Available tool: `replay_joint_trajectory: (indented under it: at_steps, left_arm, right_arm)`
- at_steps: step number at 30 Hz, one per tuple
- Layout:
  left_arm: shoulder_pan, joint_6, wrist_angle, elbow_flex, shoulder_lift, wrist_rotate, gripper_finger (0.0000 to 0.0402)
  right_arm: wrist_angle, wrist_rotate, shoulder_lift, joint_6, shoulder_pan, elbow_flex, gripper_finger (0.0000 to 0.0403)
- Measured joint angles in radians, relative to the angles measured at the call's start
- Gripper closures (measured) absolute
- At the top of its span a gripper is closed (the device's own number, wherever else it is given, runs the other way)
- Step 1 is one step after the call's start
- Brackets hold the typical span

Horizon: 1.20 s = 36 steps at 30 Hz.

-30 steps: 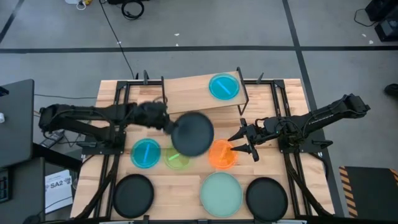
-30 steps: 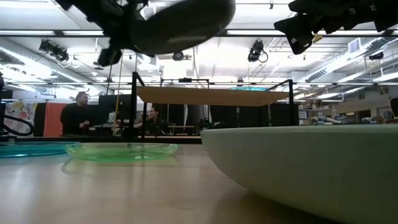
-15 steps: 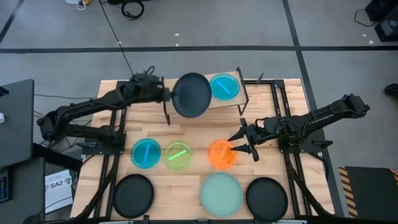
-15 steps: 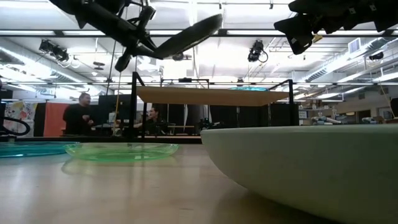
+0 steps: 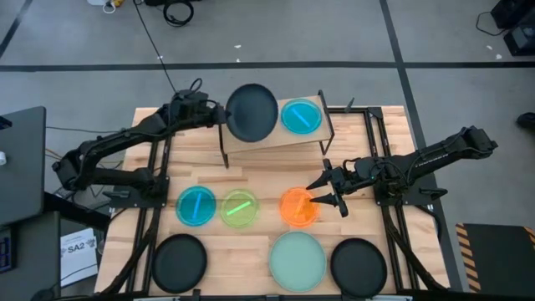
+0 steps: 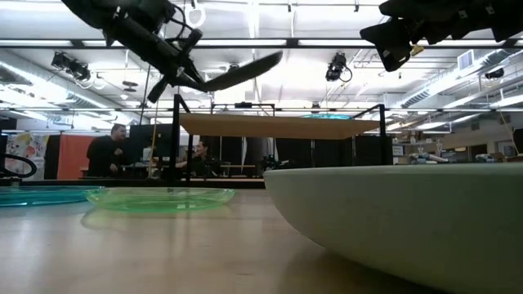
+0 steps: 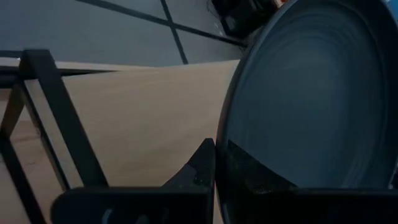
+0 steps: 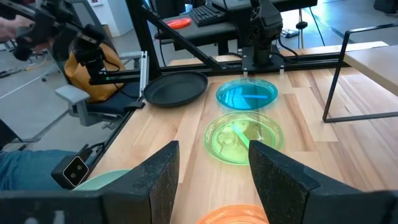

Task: Place and stack plates onto a shelf
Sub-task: Put the dark green plate on the shelf

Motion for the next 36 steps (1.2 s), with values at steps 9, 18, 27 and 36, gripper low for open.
replay_joint_trajectory:
  at_steps: [9, 18, 27, 36]
  left_arm:
    - [0.017, 0.000, -0.004, 0.000, 0.080, -0.006, 0.0385]
    - [0.019, 0.023, -0.061, 0.000, 0.082, -0.019, 0.0381]
    - [0.019, 0.025, -0.062, 0.000, 0.081, -0.037, 0.0374]
    - [0.019, 0.025, -0.062, 0.000, 0.081, -0.086, 0.0373]
  right_arm:
    - [0.000, 0.000, 0.000, 0.000, 0.000, 0.000, 0.0204]
    - [0.000, 0.000, 0.000, -0.021, 0.000, 0.000, 0.0204]
    - [0.000, 0.000, 0.000, -0.023, 0.000, 0.000, 0.0204]
    - [0.000, 0.000, 0.000, -0.023, 0.000, 0.000, 0.0204]
